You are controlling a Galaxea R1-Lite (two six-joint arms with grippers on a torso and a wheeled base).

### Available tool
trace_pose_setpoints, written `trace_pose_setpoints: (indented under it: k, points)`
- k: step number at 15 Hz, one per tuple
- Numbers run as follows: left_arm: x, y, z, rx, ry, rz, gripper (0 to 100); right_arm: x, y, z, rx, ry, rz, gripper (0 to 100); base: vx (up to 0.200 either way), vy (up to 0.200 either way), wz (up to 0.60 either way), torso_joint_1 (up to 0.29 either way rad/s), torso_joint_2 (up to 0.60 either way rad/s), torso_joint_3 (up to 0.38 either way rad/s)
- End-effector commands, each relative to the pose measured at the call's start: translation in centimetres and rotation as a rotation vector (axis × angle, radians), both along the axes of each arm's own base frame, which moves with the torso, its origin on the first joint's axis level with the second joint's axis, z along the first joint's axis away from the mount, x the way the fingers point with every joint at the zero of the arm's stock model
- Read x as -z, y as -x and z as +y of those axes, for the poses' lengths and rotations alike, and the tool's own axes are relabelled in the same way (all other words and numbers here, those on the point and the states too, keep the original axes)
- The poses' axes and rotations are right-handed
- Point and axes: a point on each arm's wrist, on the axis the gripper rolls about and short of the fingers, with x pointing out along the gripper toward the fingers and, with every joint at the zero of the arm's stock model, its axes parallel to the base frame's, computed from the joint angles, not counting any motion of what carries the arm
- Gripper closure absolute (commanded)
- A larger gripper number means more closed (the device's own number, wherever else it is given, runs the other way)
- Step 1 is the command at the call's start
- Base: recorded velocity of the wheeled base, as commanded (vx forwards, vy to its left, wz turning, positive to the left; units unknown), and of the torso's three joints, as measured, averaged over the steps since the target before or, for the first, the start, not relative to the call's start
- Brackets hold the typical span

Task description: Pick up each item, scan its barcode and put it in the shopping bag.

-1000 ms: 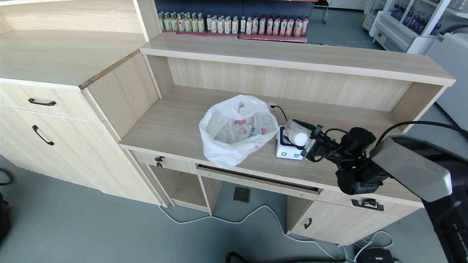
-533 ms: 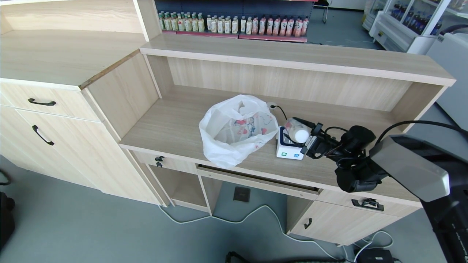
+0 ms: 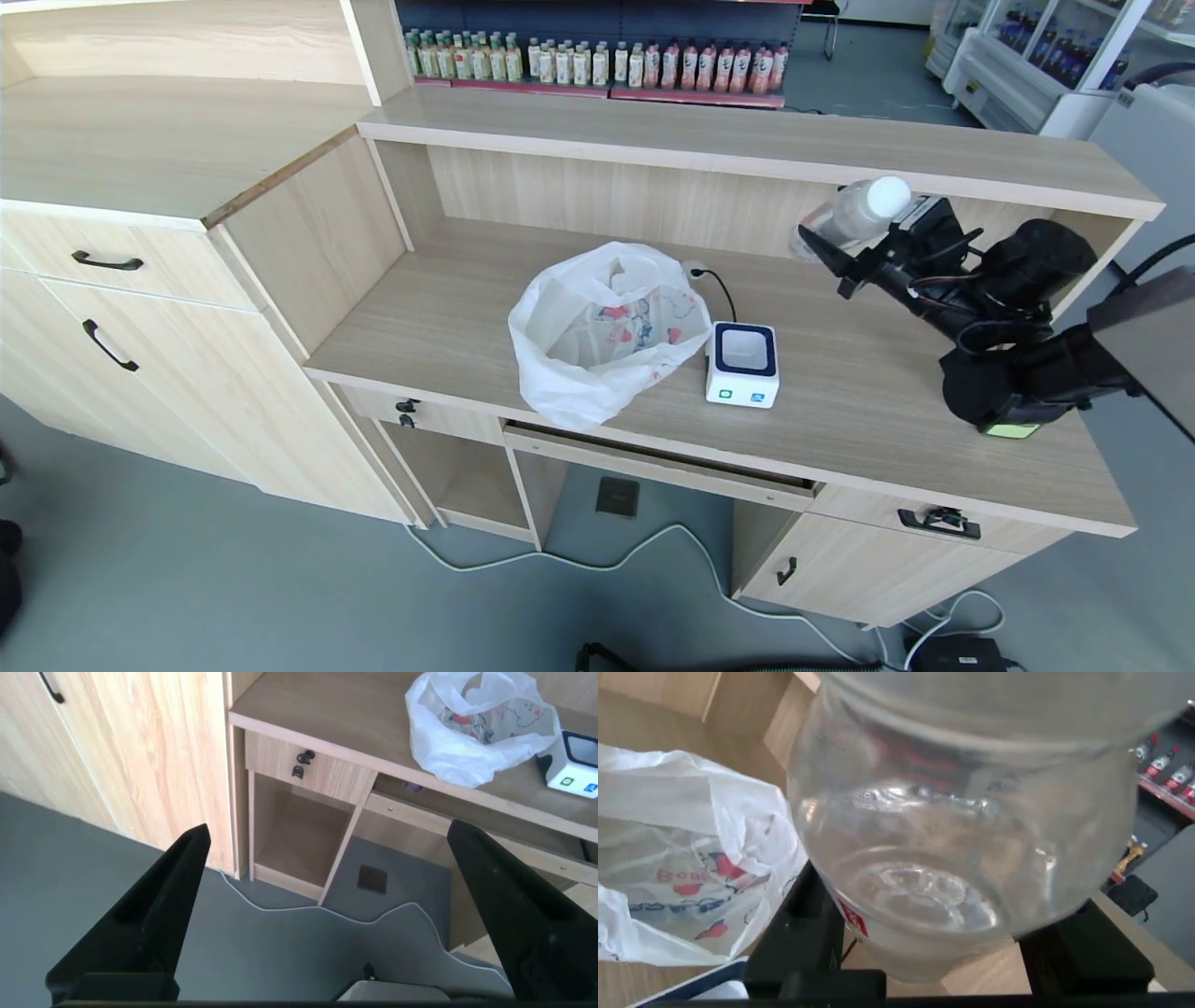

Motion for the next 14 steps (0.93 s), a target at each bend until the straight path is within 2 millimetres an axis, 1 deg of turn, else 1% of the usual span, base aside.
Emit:
trace_pose_setpoints:
  k: [1,2,3,4,5,6,7,9,12,13,14]
  points:
    - [0.0,0.0,0.0,0.000,0.001,-0.001,0,-7.0,5.3,-3.9,0.126,-0.184,0.112,100,0.000,0.000,0.00,0.000,0.00,0.000]
    - [0.0,0.0,0.0,0.000,0.001,-0.001,0,-8.2,6.6,-5.3,0.232,-0.318,0.208,100,0.000,0.000,0.00,0.000,0.00,0.000]
    - [0.0,0.0,0.0,0.000,0.001,-0.001,0,-8.8,7.4,-6.0,0.378,-0.472,0.276,100,0.000,0.000,0.00,0.000,0.00,0.000]
    - [0.0,0.0,0.0,0.000,0.001,-0.001,0,-9.1,8.1,-6.4,0.457,-0.609,0.350,100,0.000,0.000,0.00,0.000,0.00,0.000]
    - [0.0,0.0,0.0,0.000,0.001,-0.001,0,-9.1,8.9,-7.0,0.511,-0.724,0.445,100,0.000,0.000,0.00,0.000,0.00,0.000]
    - [0.0,0.0,0.0,0.000,0.001,-0.001,0,-8.8,9.6,-7.4,0.552,-0.794,0.519,100,0.000,0.000,0.00,0.000,0.00,0.000]
    - [0.0,0.0,0.0,0.000,0.001,-0.001,0,-8.4,10.0,-7.6,0.571,-0.847,0.558,100,0.000,0.000,0.00,0.000,0.00,0.000]
    - [0.0,0.0,0.0,0.000,0.001,-0.001,0,-6.9,10.6,-8.0,0.588,-0.902,0.595,100,0.000,0.000,0.00,0.000,0.00,0.000]
    - [0.0,0.0,0.0,0.000,0.001,-0.001,0,-4.0,11.8,-7.8,0.622,-0.894,0.610,100,0.000,0.000,0.00,0.000,0.00,0.000]
    - [0.0,0.0,0.0,0.006,-0.001,0.001,0,-3.4,12.3,-7.8,0.629,-0.866,0.592,100,0.000,0.000,0.00,0.000,0.00,0.000]
    - [0.0,0.0,0.0,0.004,-0.001,0.001,0,-3.3,12.5,-8.1,0.640,-0.855,0.572,100,0.000,0.000,0.00,0.000,0.00,0.000]
